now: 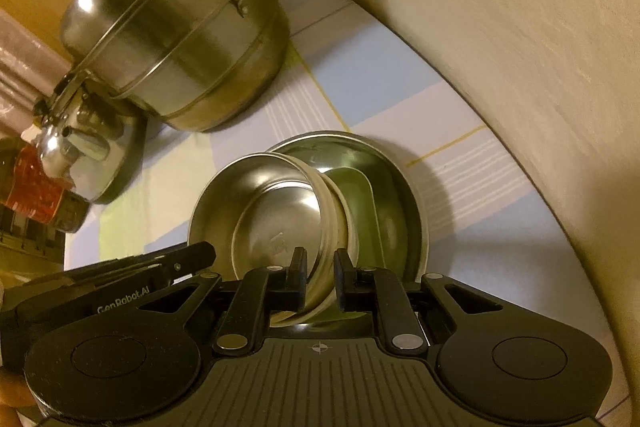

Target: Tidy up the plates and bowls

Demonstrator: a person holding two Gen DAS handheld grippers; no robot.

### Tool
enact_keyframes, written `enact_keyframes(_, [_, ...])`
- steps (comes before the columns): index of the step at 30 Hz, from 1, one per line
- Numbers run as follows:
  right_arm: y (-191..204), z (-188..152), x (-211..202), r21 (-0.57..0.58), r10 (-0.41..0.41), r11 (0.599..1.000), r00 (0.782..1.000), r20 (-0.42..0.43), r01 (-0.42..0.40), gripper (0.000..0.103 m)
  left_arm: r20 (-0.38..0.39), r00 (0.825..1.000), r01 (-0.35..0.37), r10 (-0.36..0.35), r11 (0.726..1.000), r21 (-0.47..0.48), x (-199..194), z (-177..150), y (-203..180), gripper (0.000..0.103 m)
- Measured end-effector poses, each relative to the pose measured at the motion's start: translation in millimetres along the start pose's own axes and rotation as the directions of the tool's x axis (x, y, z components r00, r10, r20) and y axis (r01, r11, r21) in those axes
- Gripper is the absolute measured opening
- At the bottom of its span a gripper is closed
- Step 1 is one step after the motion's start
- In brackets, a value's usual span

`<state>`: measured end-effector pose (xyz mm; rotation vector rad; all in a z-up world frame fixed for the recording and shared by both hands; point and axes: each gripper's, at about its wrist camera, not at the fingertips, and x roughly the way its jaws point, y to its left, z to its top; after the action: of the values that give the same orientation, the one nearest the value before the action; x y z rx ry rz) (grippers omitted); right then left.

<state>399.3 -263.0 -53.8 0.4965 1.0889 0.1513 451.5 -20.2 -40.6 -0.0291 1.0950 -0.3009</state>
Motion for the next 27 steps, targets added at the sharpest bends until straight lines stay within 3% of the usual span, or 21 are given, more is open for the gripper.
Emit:
enact_keyframes(10, [0.5, -6.1, -19.6, -0.045, 0.015, 0.999, 1.000, 0.024, -0.014, 0.021, 0.043, 0.999, -0.019, 0.020, 1.000, -0.020, -22.4, -9.3, -10.3, 0.015])
enact_keyframes(13, [0.8, -10.2, -28.6, -0.066, 0.034, 0.997, 0.999, 0.035, -0.031, 0.026, 0.070, 0.997, -0.029, 0.032, 0.999, -0.030, -33.8, -15.2, -13.3, 0.022])
enact_keyframes(18, [1.2, -21.1, -47.5, -0.119, 0.096, 0.989, 0.993, 0.075, -0.087, 0.049, 0.127, 0.990, -0.061, 0.066, 0.997, -0.046, -59.8, -33.3, -17.3, 0.032])
enact_keyframes(20, [1.6, -28.7, -56.3, -0.153, 0.119, 0.983, 0.988, 0.102, -0.103, 0.052, 0.153, 0.985, -0.073, 0.081, 0.996, -0.052, -72.2, -43.6, -18.6, 0.037])
enact_keyframes(27, [3.0, -68.9, -85.2, -0.259, 0.142, 0.962, 0.971, 0.194, -0.089, 0.055, 0.209, 0.970, -0.117, 0.126, 0.992, -0.052, -113.2, -85.3, -20.2, 0.042])
